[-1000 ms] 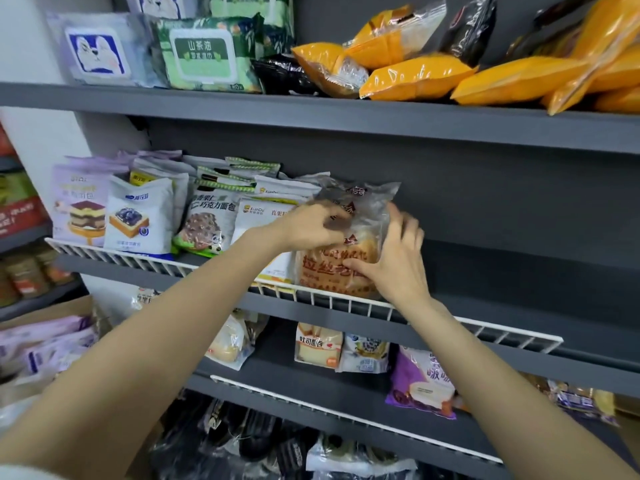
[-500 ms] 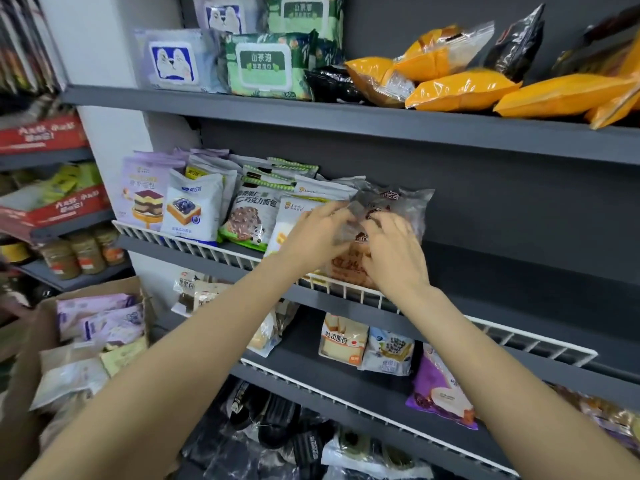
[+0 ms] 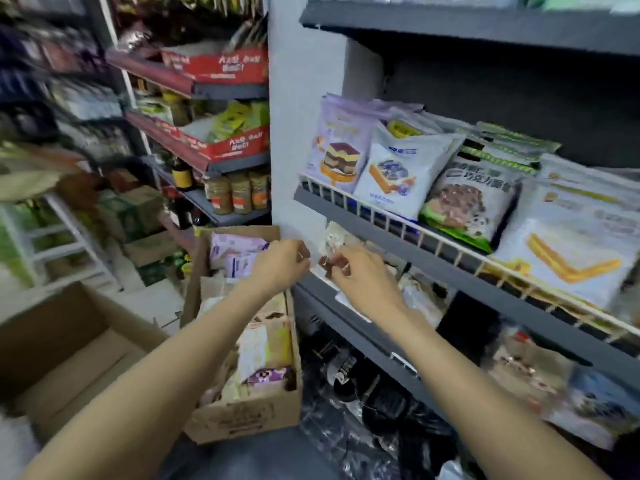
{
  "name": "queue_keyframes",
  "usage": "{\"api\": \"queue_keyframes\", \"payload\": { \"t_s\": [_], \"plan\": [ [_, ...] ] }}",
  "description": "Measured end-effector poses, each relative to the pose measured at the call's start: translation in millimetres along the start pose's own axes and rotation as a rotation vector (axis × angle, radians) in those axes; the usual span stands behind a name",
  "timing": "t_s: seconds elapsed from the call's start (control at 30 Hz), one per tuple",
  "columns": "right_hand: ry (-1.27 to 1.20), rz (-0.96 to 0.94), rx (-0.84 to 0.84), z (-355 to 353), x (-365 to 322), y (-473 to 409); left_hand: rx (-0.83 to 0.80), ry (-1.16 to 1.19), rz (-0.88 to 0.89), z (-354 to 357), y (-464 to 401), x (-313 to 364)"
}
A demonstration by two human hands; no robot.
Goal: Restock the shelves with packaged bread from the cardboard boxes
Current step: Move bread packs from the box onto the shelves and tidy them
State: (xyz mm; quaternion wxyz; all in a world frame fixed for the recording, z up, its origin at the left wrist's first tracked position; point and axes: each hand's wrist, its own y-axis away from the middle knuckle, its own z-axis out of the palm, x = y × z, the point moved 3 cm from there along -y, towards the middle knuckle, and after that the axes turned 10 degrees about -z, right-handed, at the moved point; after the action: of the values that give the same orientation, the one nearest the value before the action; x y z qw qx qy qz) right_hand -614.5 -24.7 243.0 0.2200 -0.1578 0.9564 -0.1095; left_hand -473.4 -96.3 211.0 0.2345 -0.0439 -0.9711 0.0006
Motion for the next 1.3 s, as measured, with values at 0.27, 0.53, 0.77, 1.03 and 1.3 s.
{"api": "queue_keyframes", "payload": {
  "t_s": [0.27, 0.53, 0.77, 1.03, 1.3],
  "plan": [
    [-0.227, 0.284, -0.295, 216.5, -9.3, -122.1, -0.243, -0.157, -0.218, 36.9, -82.5, -201.9],
    [-0.169, 0.362, -0.53, 369.8, 35.1, -161.7, -0.44, -0.201, -0.444, 113.2, -131.2, -291.9],
    [0.04, 0.198, -0.665, 399.5, 63.9, -178.1, -0.415, 0.022, -0.605, 155.0, -141.6, -296.7],
    [-0.261, 0.296, -0.326, 390.5, 50.9, -174.7, -0.02, -0.355, -0.339, 121.0, -137.4, -279.3],
    [0.06, 0.124, -0.963, 394.2, 47.1, -112.4, -0.107, -0.487, -0.318, 110.1, -99.1, -272.5]
  ]
}}
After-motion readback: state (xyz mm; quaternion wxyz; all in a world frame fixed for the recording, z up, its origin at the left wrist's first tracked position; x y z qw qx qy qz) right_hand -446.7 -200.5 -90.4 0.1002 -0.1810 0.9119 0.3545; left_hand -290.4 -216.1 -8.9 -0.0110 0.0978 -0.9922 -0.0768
